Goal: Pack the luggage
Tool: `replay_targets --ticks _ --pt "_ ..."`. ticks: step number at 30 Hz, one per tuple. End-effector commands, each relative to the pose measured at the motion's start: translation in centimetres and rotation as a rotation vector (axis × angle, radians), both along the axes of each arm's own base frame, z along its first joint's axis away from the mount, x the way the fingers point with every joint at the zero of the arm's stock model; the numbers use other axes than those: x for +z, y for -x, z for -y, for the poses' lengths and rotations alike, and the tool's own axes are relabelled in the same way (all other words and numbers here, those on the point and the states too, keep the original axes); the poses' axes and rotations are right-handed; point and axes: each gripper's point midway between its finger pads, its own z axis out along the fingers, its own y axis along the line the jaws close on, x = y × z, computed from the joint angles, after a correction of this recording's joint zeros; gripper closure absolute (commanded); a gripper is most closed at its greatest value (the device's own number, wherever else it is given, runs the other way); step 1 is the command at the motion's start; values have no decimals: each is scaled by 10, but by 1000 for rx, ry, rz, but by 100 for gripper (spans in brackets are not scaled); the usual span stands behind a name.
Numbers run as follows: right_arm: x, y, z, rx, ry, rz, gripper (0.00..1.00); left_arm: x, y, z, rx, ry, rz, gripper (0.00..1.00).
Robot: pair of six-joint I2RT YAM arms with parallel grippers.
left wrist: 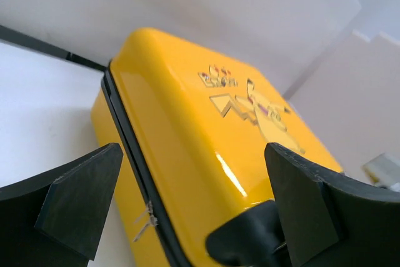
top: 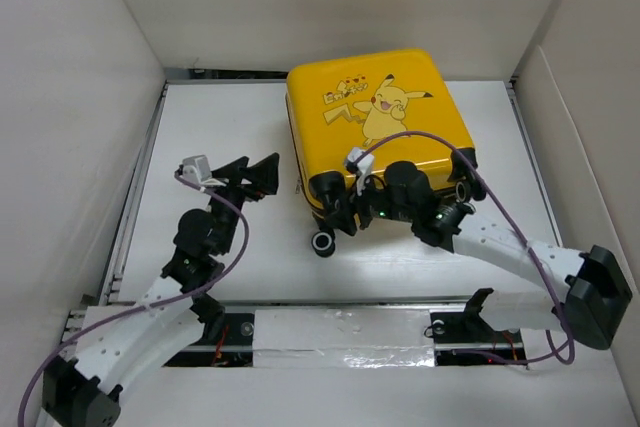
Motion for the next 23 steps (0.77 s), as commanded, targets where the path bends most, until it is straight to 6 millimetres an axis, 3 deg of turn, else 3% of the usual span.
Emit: replay_targets --ticks 1,3,5,8,9,11,12,13,15,16,18,20,23 --pt "77 36 -55 195 -180 127 66 1 9 -23 82 -2 -73 1" --pt "76 29 -56 156 -139 142 0 9 19 -25 82 42 -74 1" --pt "75 23 -50 121 -105 170 0 17 25 -24 61 57 -56 1" --pt "92 15 -26 17 -105 231 0 32 36 -25 29 83 -28 1" --pt "115 12 -6 -64 -145 287 0 41 41 -26 14 98 -8 1" --pt "135 11 19 -151 -188 338 0 52 47 -25 -11 112 20 1" --pt "140 0 40 -259 -194 362 0 64 53 -24 -37 122 49 1" --pt "166 8 66 -318 -266 406 0 70 57 -25 -46 127 64 1" --pt "180 -4 114 -514 -305 441 0 85 65 -29 -57 135 93 1" --pt "200 5 144 -583 -383 471 0 89 69 -31 -61 143 106 1" --pt "212 6 186 -733 -442 490 0 98 78 -35 -76 160 143 1" --pt "225 19 223 -817 -523 519 0 101 82 -36 -86 161 162 1" --pt "226 23 245 -891 -555 526 0 97 80 -33 -88 147 148 1"
